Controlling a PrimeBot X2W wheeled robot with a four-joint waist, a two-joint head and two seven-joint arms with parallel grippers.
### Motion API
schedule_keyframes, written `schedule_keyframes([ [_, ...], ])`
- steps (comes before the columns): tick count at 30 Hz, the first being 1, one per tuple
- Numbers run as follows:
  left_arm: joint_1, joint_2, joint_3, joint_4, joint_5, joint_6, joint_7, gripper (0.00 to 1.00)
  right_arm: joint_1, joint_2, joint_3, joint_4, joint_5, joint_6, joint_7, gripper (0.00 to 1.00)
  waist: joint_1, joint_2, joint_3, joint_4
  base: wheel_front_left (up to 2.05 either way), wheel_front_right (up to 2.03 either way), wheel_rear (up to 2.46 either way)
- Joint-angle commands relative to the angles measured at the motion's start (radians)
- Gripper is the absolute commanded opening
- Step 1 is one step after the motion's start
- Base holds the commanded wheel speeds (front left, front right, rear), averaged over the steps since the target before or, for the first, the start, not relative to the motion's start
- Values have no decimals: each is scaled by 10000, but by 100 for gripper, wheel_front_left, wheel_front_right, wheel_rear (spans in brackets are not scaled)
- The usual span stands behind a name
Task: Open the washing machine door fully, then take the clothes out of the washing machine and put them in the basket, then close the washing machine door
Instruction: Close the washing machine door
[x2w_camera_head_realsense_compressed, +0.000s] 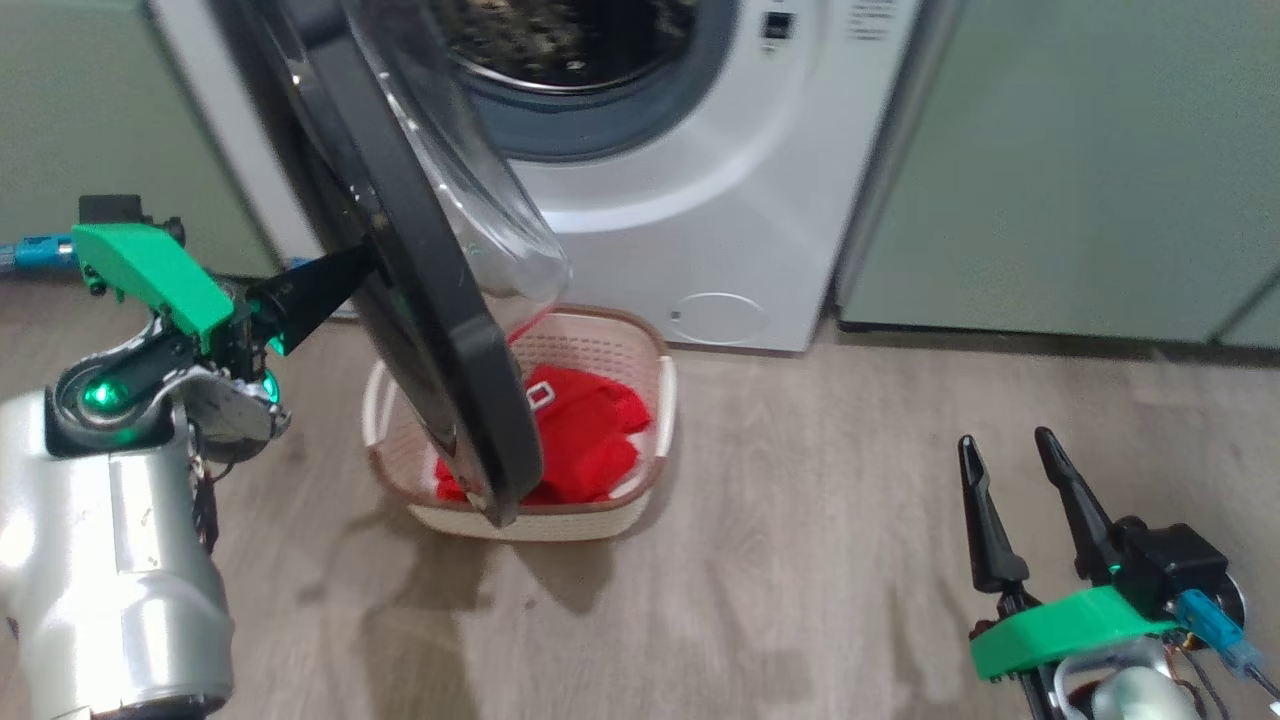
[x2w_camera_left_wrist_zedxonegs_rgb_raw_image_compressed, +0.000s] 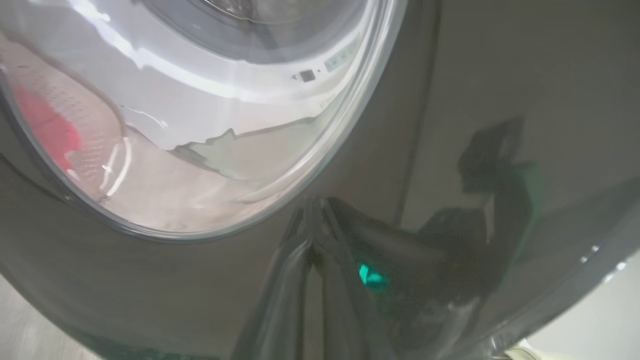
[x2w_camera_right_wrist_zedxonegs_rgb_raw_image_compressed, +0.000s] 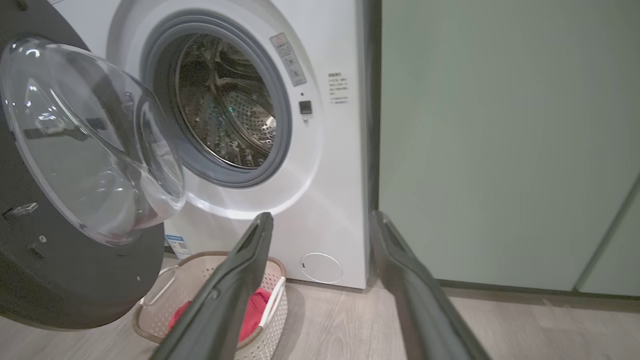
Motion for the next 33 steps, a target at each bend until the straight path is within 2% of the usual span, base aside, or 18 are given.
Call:
schedule_keyframes([
  [1, -371, 156, 154, -303, -73, -140, -75, 0, -397, -19, 165, -273, 20, -7, -63, 100, 0, -1, 14, -702, 0, 0, 0],
  [7, -260, 163, 274, 78, -3, -361, -577, 0, -274, 8, 115, -274, 18, -7, -63, 100, 0, -1, -99, -1645, 0, 0, 0],
  [13, -353, 179, 438, 656, -6, -563, -1108, 0, -185, -61, 69, -295, 11, -7, -63, 100, 0, -1, -196, -2197, 0, 0, 0],
  [18, -491, 155, 437, 1044, -41, -775, -1391, 0, -95, -105, -72, -337, 22, -7, -63, 100, 0, -1, -266, -2220, 0, 0, 0],
  [25, -439, 186, 641, 1452, -79, -990, -1997, 0, -52, -116, -268, -386, -1, -7, -63, 100, 0, -1, -397, -1812, 0, 0, 0],
  [26, -407, 196, 730, 1502, -98, -1010, -2157, 35, -63, -118, -290, -390, 2, -7, -63, 100, 0, -1, -408, -1737, 0, 0, 0],
  [27, -407, 196, 730, 1502, -98, -1010, -2157, 35, -63, -118, -290, -390, 2, -7, -63, 100, 0, -1, -408, -1737, 0, 0, 0],
  [28, -366, 214, 817, 1564, -112, -1030, -2310, 54, -75, -119, -325, -394, 9, -7, -63, 100, 0, -1, -421, -1658, 0, 0, 0],
  [29, -313, 236, 874, 1622, -106, -1056, -2444, 84, -81, -118, -381, -403, 15, -7, -63, 100, 0, -1, -435, -1565, 0, 0, 0],
  [30, -242, 262, 915, 1664, -78, -1088, -2592, 100, -81, -114, -437, -412, 19, -7, -63, 100, 0, -1, -451, -1473, 0, 0, 0],
  [33, 31, 341, 991, 1724, 39, -1185, -3061, 100, -50, -106, -541, -458, 9, -7, -63, 100, 0, -1, -488, -1185, 0, 0, 0],
])
